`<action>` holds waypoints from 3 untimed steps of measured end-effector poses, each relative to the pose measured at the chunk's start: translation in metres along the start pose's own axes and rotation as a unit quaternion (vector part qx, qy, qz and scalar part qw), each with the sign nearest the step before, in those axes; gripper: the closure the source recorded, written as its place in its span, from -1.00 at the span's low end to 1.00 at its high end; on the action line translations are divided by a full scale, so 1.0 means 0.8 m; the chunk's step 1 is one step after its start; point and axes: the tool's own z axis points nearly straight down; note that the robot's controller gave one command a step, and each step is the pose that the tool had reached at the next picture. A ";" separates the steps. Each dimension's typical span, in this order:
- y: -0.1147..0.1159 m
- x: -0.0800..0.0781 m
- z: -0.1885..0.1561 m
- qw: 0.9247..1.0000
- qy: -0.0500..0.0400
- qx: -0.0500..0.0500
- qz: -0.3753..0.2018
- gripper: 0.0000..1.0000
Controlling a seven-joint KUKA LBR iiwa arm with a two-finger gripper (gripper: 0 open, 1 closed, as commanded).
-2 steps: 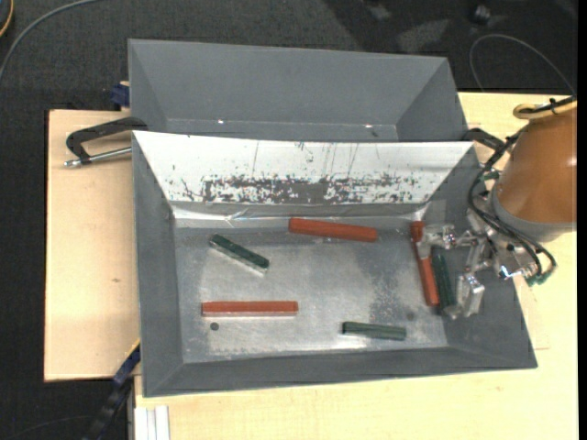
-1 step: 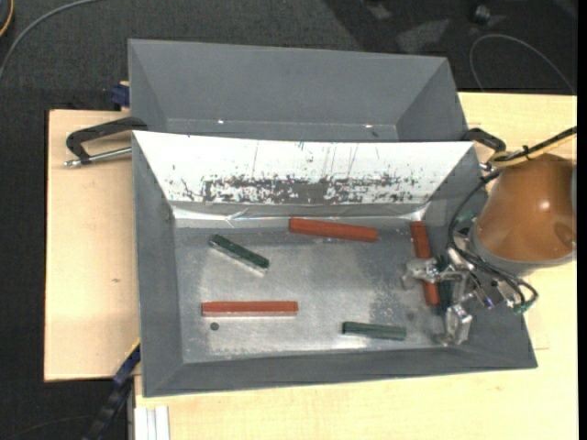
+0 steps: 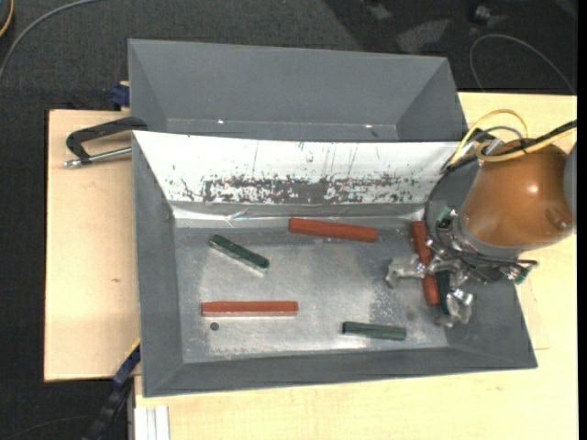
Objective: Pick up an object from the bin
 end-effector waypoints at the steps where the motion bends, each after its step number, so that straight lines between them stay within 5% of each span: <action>1: -0.020 0.003 0.001 0.999 -0.003 -0.007 -0.047 -1.00; 2: -0.074 -0.056 -0.001 0.962 -0.003 -0.004 -0.274 -1.00; 3: -0.076 -0.052 -0.002 0.962 -0.001 -0.004 -0.273 1.00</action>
Offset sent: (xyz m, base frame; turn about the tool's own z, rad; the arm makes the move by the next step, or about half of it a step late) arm 0.0096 -0.0207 -0.0008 -0.0992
